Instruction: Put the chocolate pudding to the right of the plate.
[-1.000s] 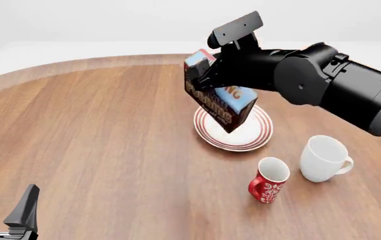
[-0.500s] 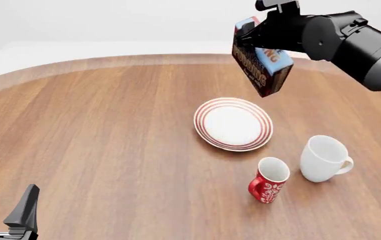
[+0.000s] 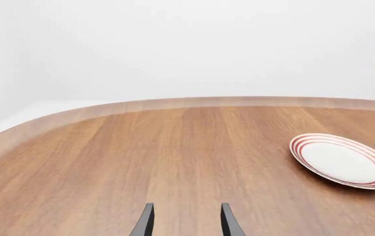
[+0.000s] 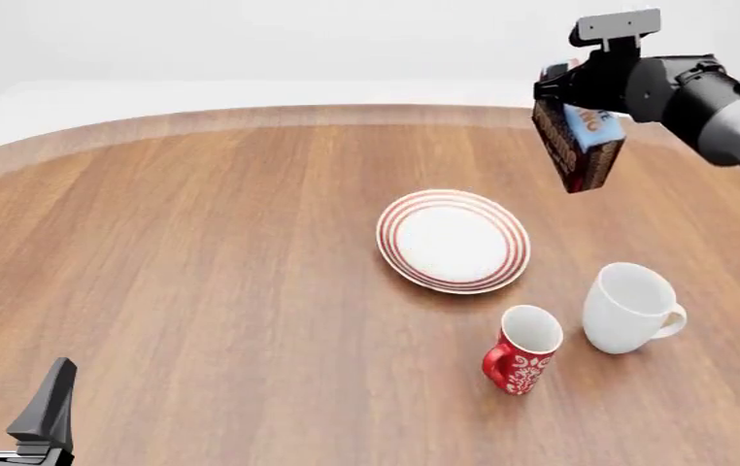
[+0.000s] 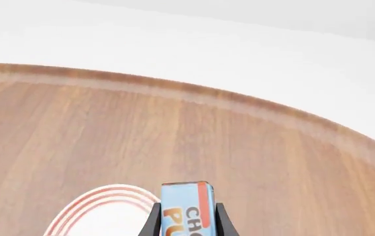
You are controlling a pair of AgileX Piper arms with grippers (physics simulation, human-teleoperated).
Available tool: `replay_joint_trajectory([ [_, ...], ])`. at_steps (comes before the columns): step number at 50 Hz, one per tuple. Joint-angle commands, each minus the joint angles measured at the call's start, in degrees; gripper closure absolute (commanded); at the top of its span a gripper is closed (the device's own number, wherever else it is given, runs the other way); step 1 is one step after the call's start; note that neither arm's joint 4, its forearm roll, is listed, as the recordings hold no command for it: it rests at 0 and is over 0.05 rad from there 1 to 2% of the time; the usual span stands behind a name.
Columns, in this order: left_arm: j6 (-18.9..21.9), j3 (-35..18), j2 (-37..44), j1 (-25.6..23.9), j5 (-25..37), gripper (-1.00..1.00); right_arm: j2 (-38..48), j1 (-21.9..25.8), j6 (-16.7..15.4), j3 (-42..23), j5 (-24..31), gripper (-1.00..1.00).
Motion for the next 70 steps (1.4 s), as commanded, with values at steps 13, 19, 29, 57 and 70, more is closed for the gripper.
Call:
replay_joint_trajectory([
  [13,0.0,0.0,0.0,0.0,0.0,-1.00,6.4,-5.3,-0.3,4.9,-7.0,1.00],
  [19,0.0,0.0,0.0,0.0,0.0,-1.00,7.5,-5.5,-0.4,5.4,-7.8,1.00],
  [29,0.0,0.0,0.0,0.0,0.0,-1.00,9.2,-6.7,-0.3,5.8,-9.1,1.00],
  [57,0.0,0.0,0.0,0.0,0.0,-1.00,12.9,-6.1,0.8,7.3,-11.9,1.00],
  [70,0.0,0.0,0.0,0.0,0.0,-1.00,13.3,-7.2,0.8,7.6,-12.4,1.00],
])
